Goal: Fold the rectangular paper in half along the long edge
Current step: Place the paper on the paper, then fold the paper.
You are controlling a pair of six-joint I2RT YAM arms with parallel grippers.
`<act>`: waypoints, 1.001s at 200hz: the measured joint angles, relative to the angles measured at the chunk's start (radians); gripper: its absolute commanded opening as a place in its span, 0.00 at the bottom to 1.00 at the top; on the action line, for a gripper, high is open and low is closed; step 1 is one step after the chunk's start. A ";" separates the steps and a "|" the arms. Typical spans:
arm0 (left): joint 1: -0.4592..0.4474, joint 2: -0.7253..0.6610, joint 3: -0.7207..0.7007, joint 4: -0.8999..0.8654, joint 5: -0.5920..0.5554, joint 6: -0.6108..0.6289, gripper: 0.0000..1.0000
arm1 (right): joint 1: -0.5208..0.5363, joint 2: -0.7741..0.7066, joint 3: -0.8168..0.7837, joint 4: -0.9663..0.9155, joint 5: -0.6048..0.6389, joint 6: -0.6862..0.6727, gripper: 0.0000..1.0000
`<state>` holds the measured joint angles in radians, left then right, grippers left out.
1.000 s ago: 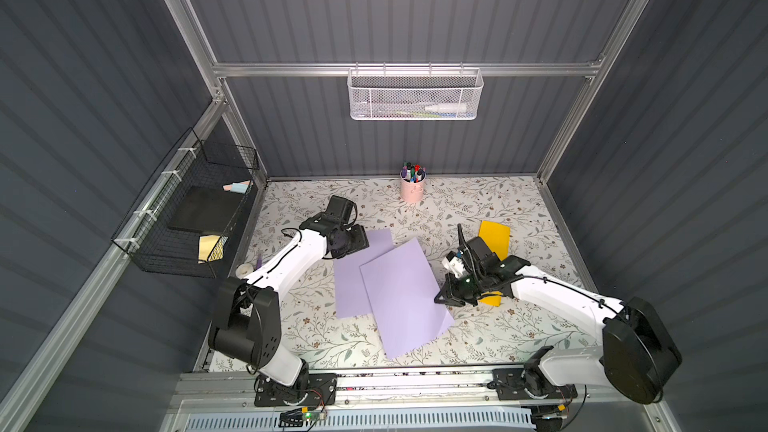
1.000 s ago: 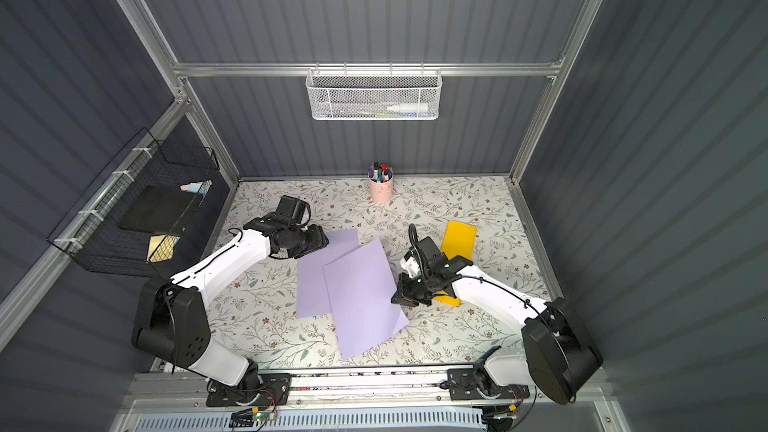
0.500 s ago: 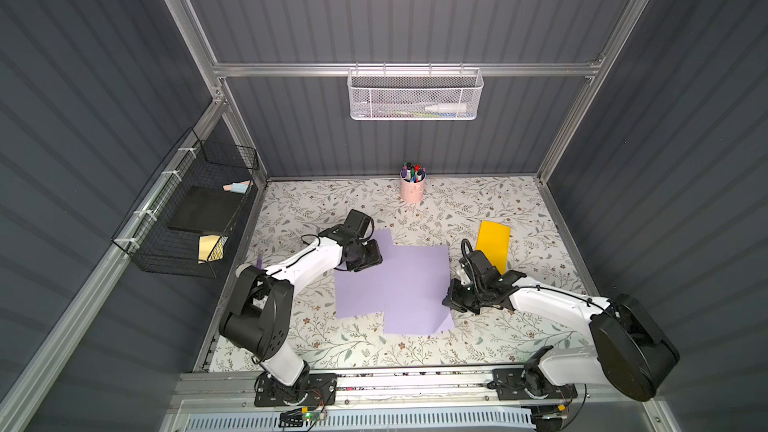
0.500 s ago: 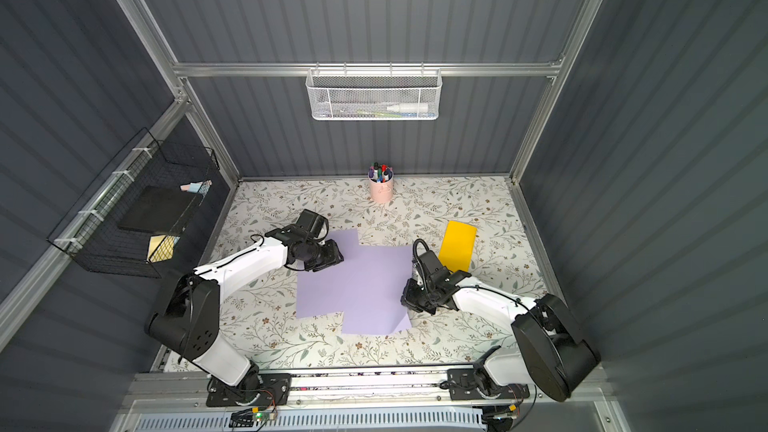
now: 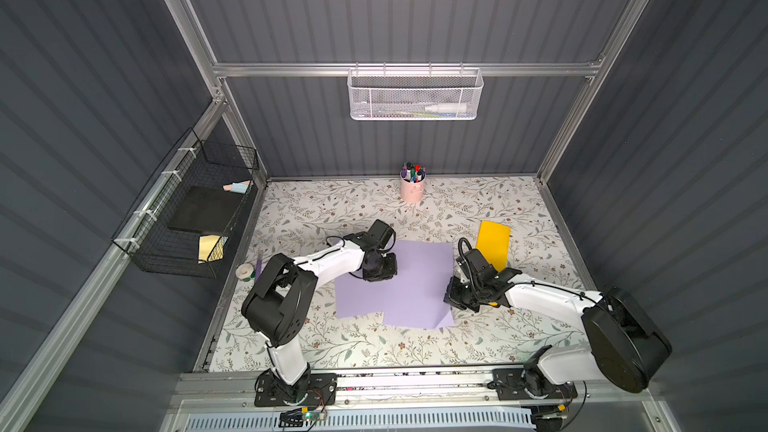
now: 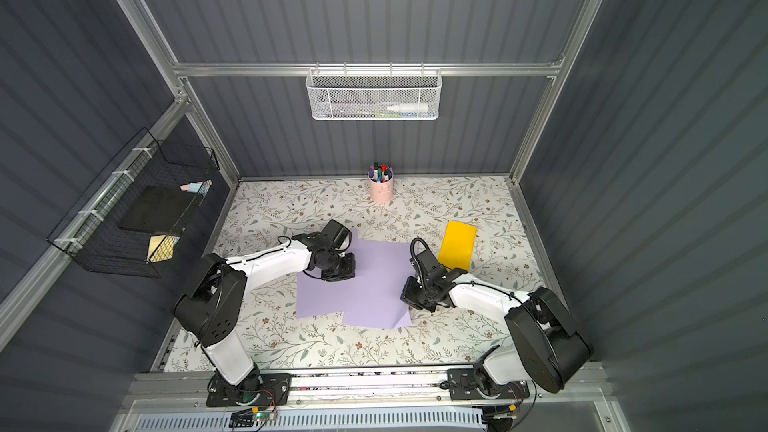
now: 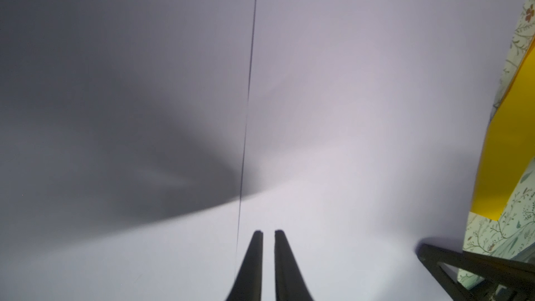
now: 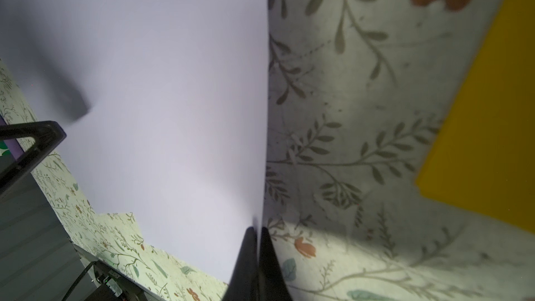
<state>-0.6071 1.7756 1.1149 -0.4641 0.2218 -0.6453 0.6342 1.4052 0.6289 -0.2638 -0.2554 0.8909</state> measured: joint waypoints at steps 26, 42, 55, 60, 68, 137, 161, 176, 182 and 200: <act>-0.002 0.055 -0.001 -0.001 0.000 -0.001 0.08 | 0.001 0.017 0.029 -0.011 0.007 -0.002 0.00; 0.000 0.062 0.001 0.014 -0.002 0.000 0.08 | 0.001 0.025 0.048 -0.020 0.011 -0.005 0.00; -0.002 0.064 0.001 0.021 0.000 0.000 0.07 | 0.001 0.031 0.065 -0.033 0.011 -0.010 0.00; -0.003 0.065 0.001 0.023 0.001 0.000 0.07 | 0.001 0.035 0.074 -0.043 0.011 -0.013 0.00; -0.005 0.066 0.001 0.025 0.001 -0.001 0.07 | 0.002 0.043 0.090 -0.056 0.011 -0.019 0.00; -0.008 0.067 -0.003 0.042 0.002 -0.001 0.06 | 0.094 0.095 0.357 -0.255 0.072 -0.086 0.00; -0.008 0.067 -0.004 0.045 0.005 -0.001 0.05 | 0.136 0.143 0.445 -0.288 0.078 -0.111 0.00; -0.008 0.067 -0.005 0.047 0.005 -0.001 0.04 | 0.159 0.185 0.475 -0.293 0.077 -0.119 0.00; -0.008 0.067 -0.005 0.047 0.005 -0.001 0.04 | 0.166 0.201 0.481 -0.294 0.076 -0.122 0.00; -0.008 0.067 -0.005 0.047 0.005 -0.001 0.04 | 0.183 0.255 0.491 -0.292 0.063 -0.129 0.00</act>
<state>-0.6155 1.8423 1.1095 -0.4171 0.2264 -0.6460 0.8177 1.6604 1.1202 -0.5556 -0.1921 0.7616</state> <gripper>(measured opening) 0.056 0.046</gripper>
